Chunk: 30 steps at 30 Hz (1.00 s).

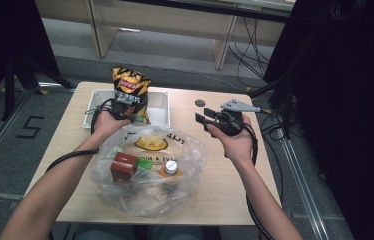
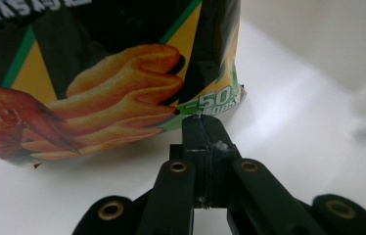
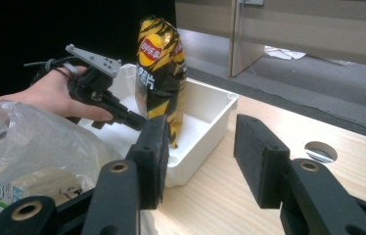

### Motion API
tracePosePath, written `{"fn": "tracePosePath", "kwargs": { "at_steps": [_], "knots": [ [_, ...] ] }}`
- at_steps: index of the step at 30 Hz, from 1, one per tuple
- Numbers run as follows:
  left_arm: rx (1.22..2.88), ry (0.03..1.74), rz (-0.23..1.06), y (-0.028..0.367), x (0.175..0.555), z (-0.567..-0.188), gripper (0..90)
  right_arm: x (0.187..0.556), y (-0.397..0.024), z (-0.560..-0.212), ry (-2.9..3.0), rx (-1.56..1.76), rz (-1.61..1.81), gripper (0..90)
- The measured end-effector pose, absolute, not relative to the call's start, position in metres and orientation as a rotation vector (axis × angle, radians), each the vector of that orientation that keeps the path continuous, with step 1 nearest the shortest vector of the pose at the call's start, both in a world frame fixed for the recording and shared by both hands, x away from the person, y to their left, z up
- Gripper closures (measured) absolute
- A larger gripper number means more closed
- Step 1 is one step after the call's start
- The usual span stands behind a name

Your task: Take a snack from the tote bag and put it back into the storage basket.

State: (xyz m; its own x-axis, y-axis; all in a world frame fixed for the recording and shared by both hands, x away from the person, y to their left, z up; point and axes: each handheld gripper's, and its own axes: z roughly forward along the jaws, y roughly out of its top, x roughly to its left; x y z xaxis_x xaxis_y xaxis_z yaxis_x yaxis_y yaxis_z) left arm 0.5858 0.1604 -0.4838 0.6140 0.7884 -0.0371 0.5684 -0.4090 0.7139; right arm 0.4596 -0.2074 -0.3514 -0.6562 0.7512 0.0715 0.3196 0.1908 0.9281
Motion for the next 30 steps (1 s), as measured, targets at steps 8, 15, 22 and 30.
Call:
{"fn": "tracePosePath", "kwargs": {
  "at_steps": [8,15,22,30],
  "knots": [
    [2.139,1.06,0.403,0.153,0.592,-0.486,89.1,0.46,-0.208,-0.353,2.06,1.031,1.463,57.2],
    [2.134,1.047,0.408,0.15,0.593,-0.482,88.3,0.461,-0.208,-0.353,2.065,1.027,1.462,57.2],
    [2.121,1.031,0.416,0.151,0.592,-0.478,86.1,0.463,-0.209,-0.355,2.082,1.023,1.455,56.7],
    [2.105,1.011,0.428,0.156,0.581,-0.469,83.9,0.463,-0.208,-0.356,2.088,1.025,1.438,55.4]
  ]
}}
